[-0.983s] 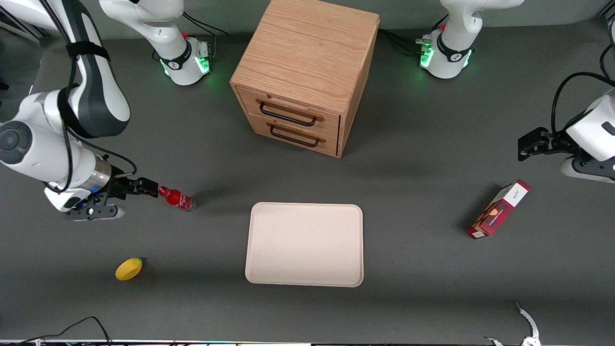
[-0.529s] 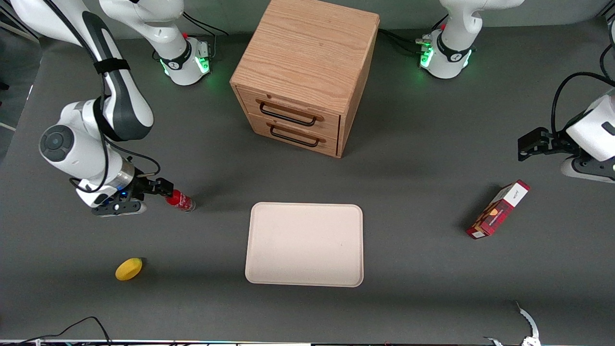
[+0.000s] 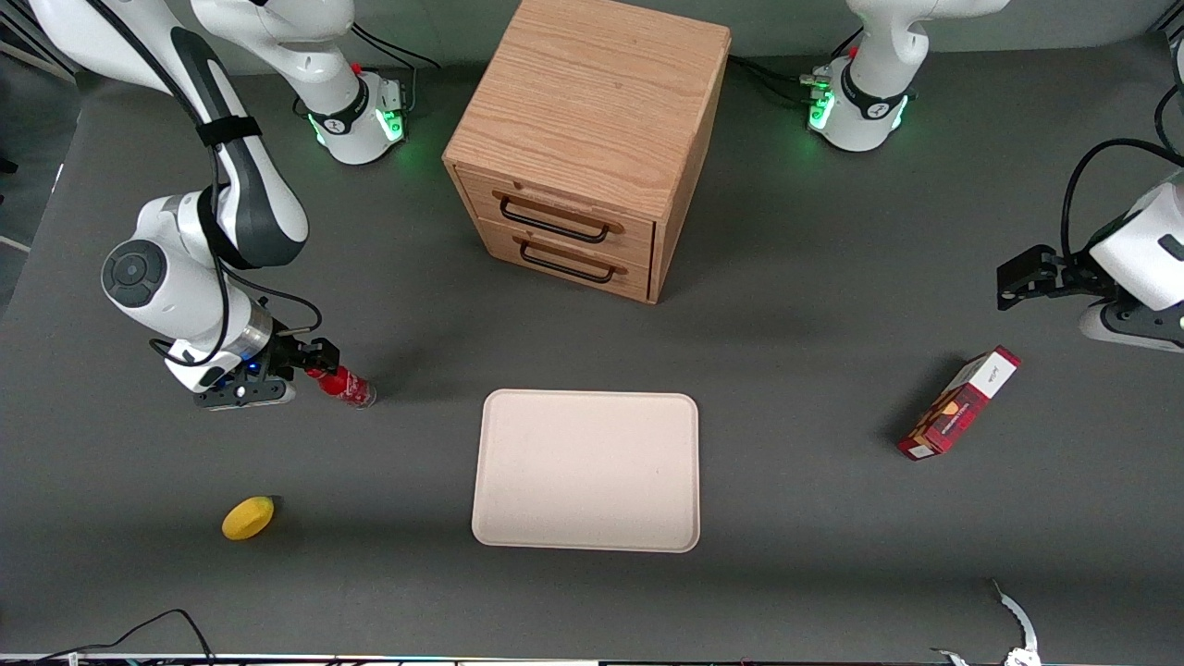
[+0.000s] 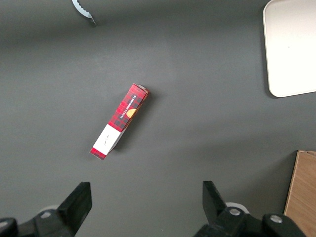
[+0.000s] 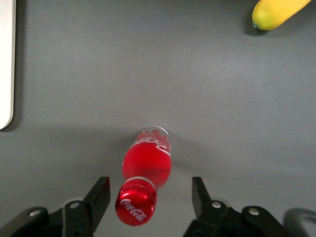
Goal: Place coke bottle on tray
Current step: 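Align the right gripper over the bottle's neck and close on it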
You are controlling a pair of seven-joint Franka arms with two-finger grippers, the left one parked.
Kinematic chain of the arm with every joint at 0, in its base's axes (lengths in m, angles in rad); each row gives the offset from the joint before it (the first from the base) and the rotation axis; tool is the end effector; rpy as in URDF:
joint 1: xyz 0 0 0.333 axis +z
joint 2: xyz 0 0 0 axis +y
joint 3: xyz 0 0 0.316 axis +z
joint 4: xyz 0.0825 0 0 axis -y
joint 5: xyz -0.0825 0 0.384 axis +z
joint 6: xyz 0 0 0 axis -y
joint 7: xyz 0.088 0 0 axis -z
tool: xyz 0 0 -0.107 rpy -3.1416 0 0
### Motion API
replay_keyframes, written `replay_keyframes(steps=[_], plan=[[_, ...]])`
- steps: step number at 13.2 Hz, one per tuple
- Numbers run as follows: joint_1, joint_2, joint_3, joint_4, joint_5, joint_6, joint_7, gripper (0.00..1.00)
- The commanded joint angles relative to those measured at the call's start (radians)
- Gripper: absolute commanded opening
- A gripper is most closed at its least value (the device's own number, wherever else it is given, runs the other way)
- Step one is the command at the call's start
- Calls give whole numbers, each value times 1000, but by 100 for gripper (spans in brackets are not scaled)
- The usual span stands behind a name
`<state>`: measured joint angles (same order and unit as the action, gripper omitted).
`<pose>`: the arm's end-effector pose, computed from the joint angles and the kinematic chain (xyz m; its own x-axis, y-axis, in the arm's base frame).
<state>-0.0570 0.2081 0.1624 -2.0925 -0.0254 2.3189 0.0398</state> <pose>0.5742 0.0585 0.3268 0.9967 0.0786 0.0208 0.0790 -0.9968 -0.0153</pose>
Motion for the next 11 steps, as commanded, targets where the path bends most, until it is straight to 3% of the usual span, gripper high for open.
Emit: replay_keyframes(steps=[1, 4, 9, 11], plan=[[3, -36, 6, -27, -19, 13, -8, 53], [3, -41, 19, -27, -19, 11, -1, 0], [3, -41, 19, -11, -19, 7, 2, 0], [3, -23, 19, 133, -19, -140, 11, 0]])
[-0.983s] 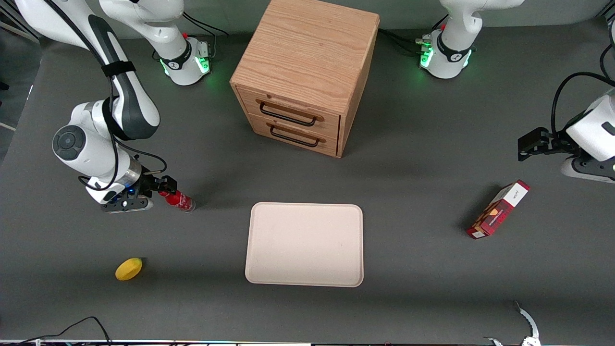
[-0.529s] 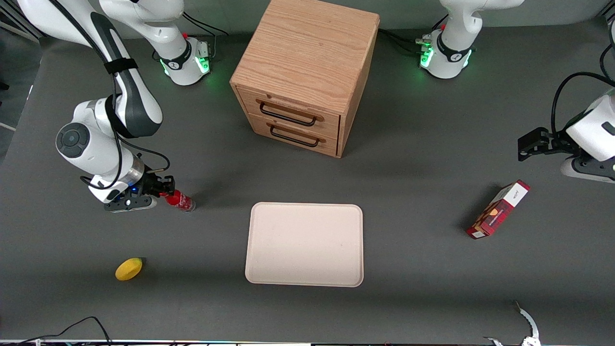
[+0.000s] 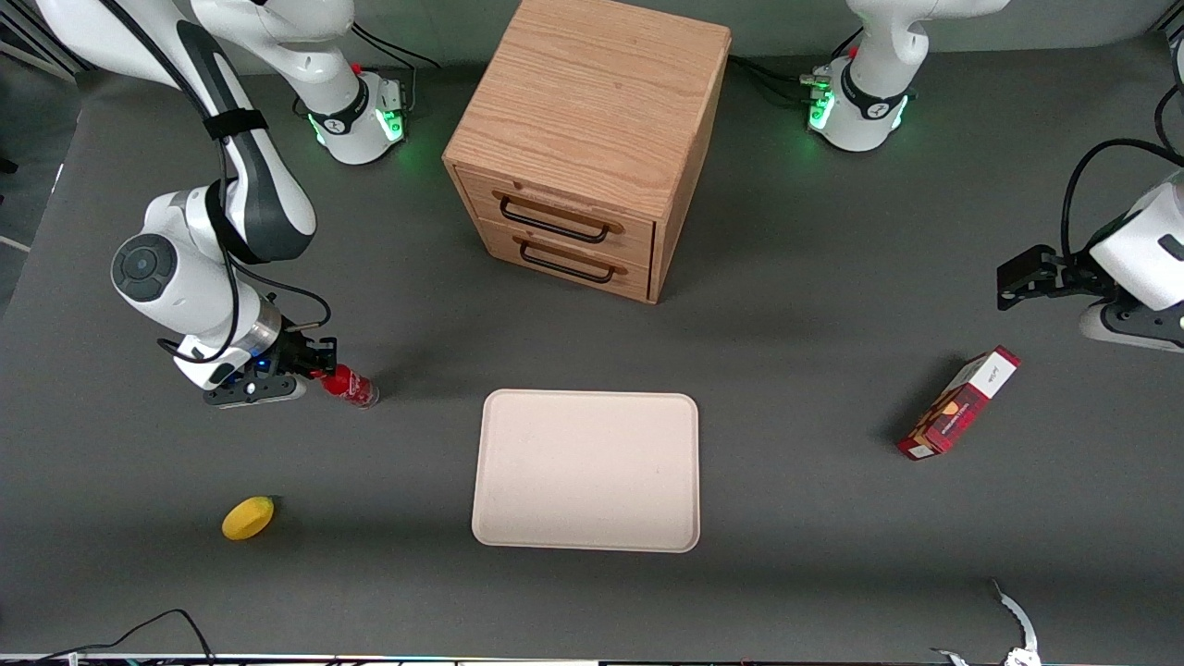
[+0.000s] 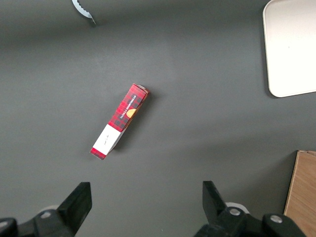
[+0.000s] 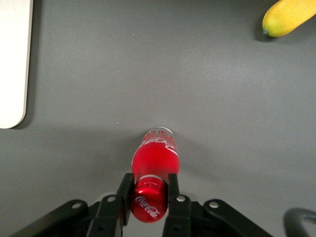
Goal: Place coke bottle on tray
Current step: 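Lift the held bottle off the table with the right gripper, then carry the bottle over the cream tray and lower it onto the tray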
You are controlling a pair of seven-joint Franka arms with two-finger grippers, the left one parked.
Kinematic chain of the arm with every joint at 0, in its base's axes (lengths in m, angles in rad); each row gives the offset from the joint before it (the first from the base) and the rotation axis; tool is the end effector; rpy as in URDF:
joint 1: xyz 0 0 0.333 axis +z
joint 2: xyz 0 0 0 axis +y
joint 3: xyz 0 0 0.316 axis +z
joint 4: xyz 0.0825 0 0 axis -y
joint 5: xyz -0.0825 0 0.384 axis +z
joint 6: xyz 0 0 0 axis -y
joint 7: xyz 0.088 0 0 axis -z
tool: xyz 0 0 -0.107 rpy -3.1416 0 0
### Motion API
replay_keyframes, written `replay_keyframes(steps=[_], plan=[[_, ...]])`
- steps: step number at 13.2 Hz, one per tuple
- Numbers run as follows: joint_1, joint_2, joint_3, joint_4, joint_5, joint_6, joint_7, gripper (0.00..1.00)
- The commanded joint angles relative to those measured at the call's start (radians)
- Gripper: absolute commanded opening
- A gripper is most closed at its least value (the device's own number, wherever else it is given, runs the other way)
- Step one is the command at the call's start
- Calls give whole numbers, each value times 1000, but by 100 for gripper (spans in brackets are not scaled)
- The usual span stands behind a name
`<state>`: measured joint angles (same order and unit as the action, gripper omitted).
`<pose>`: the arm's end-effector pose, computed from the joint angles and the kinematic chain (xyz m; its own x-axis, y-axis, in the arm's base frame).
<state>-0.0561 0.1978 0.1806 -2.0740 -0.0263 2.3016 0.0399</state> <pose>0.5766 0.0694 0.3395 0.9947 0.0973 0.0327 0.0979 -0.9951 -0.0165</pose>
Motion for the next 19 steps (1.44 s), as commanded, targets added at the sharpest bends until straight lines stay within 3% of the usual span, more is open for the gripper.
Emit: replay_keyframes(steps=[1, 4, 8, 12, 19], plan=[[5, 12, 0, 224, -18, -228, 24, 0], [38, 78, 0, 542, -27, -492, 35, 0], [94, 127, -1, 765, -89, -674, 103, 0], [110, 173, -1, 833, -84, -699, 150, 0], [324, 495, -29, 1146, -90, -644, 423, 0]])
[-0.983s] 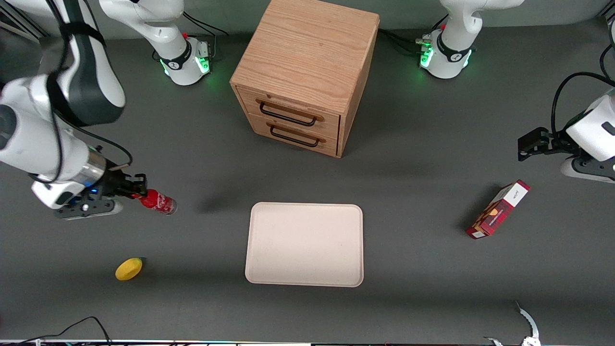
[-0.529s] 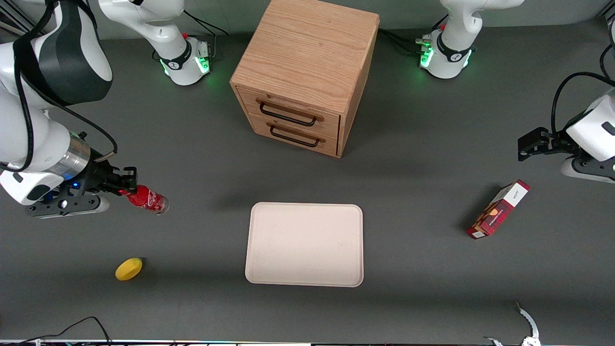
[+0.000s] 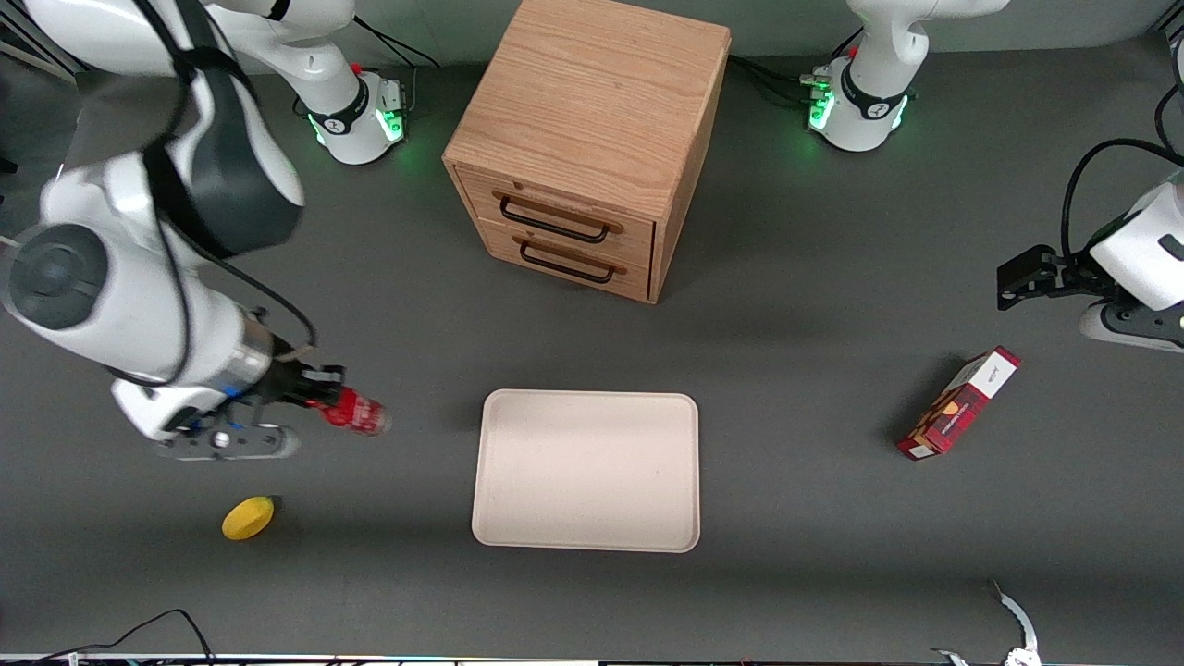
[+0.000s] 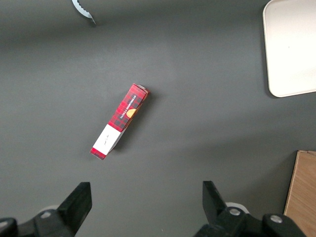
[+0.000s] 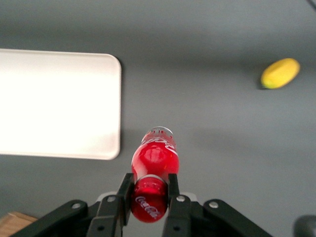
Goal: Place coke bottle on tray
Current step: 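Carry the bottle over the cream tray and lower it onto the tray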
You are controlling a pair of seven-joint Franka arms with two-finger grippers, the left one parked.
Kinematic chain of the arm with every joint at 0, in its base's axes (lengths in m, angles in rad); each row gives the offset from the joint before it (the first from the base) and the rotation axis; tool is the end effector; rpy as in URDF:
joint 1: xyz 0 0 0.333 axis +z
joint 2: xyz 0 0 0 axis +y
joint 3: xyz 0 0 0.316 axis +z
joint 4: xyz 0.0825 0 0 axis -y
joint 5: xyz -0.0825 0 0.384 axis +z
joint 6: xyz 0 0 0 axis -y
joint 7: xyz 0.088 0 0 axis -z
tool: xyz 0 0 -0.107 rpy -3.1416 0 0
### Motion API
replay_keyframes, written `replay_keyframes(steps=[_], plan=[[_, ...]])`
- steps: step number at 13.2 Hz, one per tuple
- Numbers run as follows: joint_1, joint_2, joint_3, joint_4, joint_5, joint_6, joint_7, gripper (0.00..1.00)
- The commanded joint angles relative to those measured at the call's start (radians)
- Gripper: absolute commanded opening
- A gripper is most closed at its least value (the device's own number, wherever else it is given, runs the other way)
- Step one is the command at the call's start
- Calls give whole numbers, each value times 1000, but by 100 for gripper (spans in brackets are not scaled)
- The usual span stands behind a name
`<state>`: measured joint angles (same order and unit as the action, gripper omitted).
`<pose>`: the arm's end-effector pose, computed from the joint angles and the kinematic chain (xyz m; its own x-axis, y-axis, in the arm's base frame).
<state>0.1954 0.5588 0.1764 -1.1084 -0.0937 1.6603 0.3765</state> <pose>0.6800 0.2184 0.4986 0.9997 -0.0227 0.0005 -0.0227 -0.9997 0.0000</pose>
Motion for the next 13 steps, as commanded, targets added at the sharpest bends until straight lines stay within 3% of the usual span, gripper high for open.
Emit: replay_keyframes(steps=[1, 7, 13], plan=[[102, 157, -47, 188, -23, 42, 103, 0], [143, 257, -86, 193, -23, 269, 116, 0], [194, 319, -107, 190, -23, 344, 146, 0]])
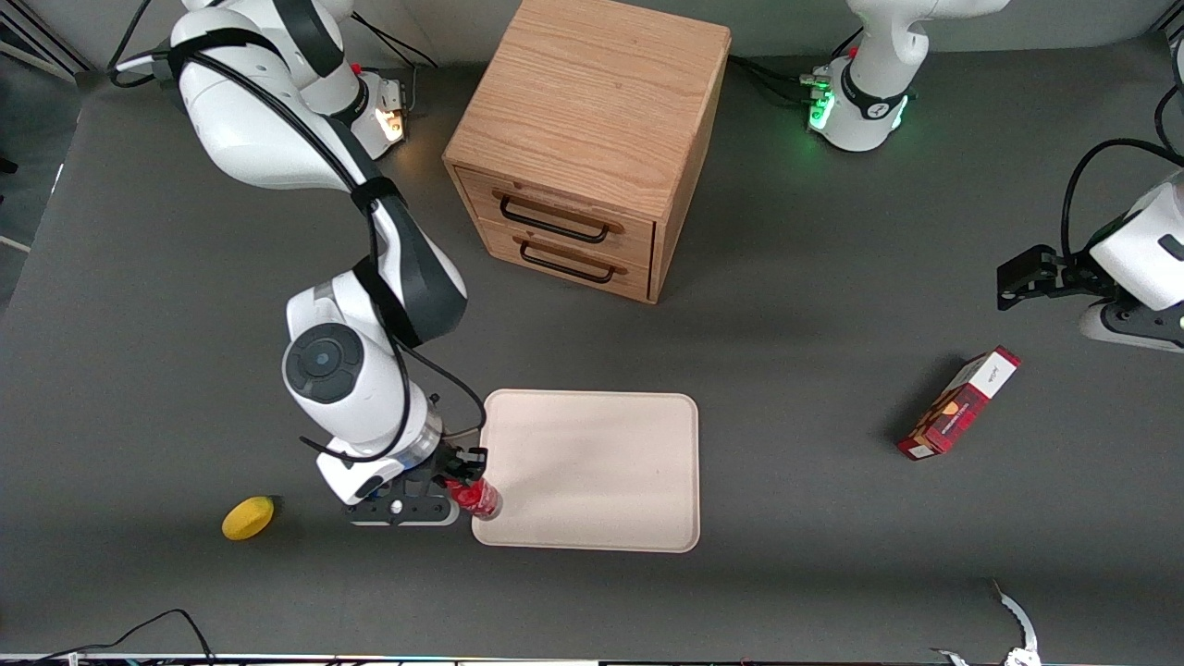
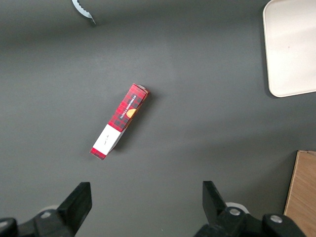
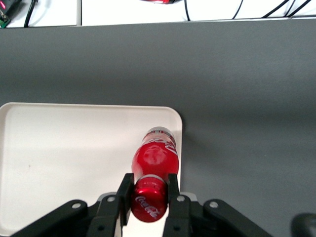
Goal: Place coke bottle on tray
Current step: 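Carry the bottle over the cream tray and lower it onto the tray, then open the right gripper to release the bottle and pull back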
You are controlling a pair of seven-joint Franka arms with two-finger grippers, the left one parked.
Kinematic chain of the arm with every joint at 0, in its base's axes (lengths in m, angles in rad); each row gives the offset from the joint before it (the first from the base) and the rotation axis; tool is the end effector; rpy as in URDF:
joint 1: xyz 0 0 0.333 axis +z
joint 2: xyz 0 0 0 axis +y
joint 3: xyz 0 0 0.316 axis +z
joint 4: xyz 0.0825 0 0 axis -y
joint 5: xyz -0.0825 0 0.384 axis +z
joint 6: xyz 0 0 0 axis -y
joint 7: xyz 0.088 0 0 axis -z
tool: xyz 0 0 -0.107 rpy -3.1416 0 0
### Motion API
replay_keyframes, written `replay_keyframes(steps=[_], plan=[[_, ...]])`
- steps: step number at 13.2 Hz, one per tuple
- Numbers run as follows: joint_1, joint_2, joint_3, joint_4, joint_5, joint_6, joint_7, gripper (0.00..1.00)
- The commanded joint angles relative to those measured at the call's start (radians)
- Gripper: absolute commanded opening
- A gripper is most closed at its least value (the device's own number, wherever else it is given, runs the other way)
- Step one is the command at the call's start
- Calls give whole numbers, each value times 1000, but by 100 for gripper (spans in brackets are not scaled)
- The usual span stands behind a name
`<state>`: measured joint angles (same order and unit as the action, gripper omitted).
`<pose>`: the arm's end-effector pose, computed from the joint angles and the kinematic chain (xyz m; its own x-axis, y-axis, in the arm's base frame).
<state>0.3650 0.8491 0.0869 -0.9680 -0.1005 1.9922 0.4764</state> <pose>0.7238 0.3154 0.3775 0.9847 -0.0308 0.1715 -0.0222 -0.9984 -0.0521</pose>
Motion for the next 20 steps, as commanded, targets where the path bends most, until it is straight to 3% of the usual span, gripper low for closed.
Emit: replay_keyframes(steps=[1, 10, 11, 12, 15, 17, 20], plan=[[28, 37, -19, 49, -16, 17, 50, 0], [31, 74, -22, 46, -16, 31, 70, 0], [31, 74, -22, 45, -16, 33, 74, 5], [32, 74, -22, 43, -16, 33, 76, 17], [38, 76, -24, 43, -18, 34, 103, 67], [38, 76, -24, 43, -19, 34, 111, 94], [37, 65, -24, 43, -19, 30, 111, 100]])
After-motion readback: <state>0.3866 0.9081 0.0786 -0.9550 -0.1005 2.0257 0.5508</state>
